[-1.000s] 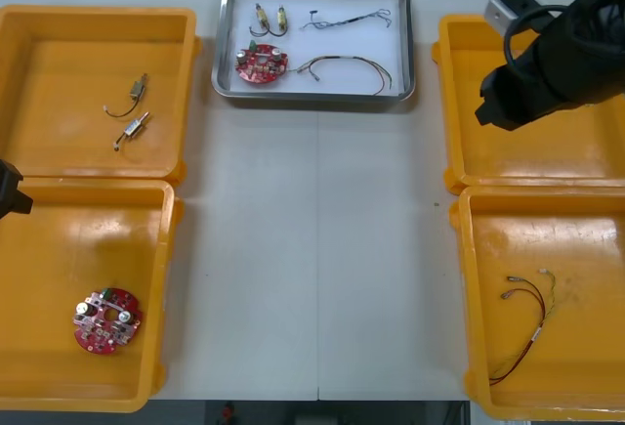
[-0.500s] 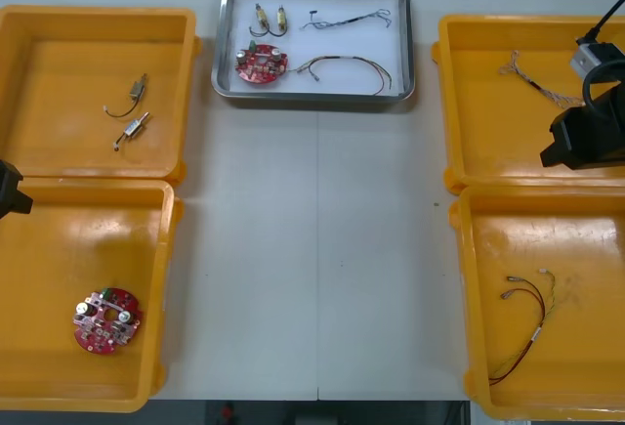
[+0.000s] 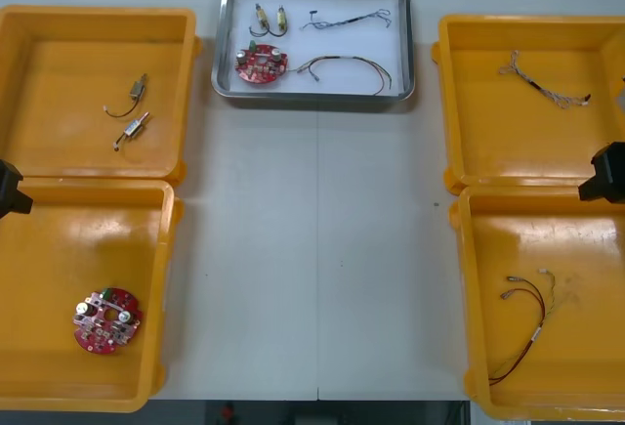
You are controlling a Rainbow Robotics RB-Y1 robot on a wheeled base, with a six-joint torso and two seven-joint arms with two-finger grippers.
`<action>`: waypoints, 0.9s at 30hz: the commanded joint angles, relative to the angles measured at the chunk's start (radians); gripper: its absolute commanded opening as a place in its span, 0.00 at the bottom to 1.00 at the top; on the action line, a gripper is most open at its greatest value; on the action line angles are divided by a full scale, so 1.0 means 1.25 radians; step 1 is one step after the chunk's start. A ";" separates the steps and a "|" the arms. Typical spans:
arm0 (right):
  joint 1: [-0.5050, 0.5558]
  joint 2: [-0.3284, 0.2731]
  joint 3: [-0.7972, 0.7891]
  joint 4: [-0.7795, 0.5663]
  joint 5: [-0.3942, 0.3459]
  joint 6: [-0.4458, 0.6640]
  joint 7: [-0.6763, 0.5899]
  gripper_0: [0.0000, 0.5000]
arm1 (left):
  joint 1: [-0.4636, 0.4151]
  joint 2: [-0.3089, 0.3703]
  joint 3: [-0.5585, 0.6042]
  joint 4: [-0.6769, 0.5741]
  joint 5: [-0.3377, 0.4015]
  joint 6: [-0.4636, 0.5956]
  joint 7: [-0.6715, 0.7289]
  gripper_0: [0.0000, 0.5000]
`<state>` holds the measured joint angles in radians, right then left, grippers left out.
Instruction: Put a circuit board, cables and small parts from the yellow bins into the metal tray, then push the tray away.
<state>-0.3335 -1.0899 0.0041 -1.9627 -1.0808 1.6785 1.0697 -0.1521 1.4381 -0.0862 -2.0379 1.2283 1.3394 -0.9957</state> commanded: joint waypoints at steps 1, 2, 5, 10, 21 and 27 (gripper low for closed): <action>0.029 -0.033 -0.036 -0.020 -0.007 0.003 -0.032 1.00 | 0.009 0.030 0.028 -0.003 -0.007 -0.006 0.054 1.00; 0.034 -0.031 -0.039 -0.020 -0.005 0.003 -0.032 1.00 | 0.009 0.030 0.028 -0.003 -0.007 -0.006 0.054 1.00; 0.037 -0.031 -0.040 -0.020 -0.009 0.003 -0.029 1.00 | 0.009 0.030 0.028 -0.003 -0.007 -0.006 0.054 1.00; 0.039 -0.020 -0.040 -0.022 -0.005 0.005 -0.024 1.00 | 0.009 0.030 0.028 -0.003 -0.007 -0.006 0.054 1.00; 0.040 -0.019 -0.039 -0.023 -0.003 0.005 -0.023 1.00 | 0.009 0.030 0.028 -0.003 -0.007 -0.006 0.054 1.00; 0.040 -0.019 -0.039 -0.023 -0.003 0.005 -0.023 1.00 | 0.009 0.030 0.028 -0.003 -0.007 -0.006 0.054 1.00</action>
<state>-0.2953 -1.0899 -0.0090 -1.9653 -1.0853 1.6785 1.0698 -0.1521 1.4381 -0.0862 -2.0379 1.2283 1.3394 -0.9952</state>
